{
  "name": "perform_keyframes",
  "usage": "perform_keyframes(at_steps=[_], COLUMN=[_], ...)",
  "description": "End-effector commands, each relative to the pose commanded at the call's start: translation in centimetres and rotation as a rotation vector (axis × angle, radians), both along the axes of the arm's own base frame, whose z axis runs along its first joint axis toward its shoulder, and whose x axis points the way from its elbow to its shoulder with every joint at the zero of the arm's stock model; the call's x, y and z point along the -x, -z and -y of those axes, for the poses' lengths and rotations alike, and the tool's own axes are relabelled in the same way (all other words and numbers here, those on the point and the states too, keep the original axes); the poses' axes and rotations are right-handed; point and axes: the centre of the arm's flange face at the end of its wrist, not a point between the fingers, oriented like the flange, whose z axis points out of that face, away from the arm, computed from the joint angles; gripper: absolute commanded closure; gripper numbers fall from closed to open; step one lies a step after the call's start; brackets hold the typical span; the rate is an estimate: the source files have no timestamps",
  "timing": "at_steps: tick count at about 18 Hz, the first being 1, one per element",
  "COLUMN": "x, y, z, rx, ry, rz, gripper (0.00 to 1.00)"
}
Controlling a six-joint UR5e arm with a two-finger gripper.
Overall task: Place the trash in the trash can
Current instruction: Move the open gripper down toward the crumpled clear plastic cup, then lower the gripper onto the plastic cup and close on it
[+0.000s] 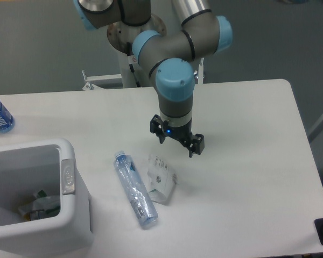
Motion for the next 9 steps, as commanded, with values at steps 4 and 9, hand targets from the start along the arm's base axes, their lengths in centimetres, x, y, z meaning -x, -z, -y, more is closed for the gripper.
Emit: perform_keyframes(at_steps=[4,9], x=[-1.5,-2.4], y=[2.9,4.5], z=[-0.5,-1.6], rx=[0.012,-0.018], ry=[0.015,-0.054], rz=[0.014,0.035], gripper=[0.00,0.00])
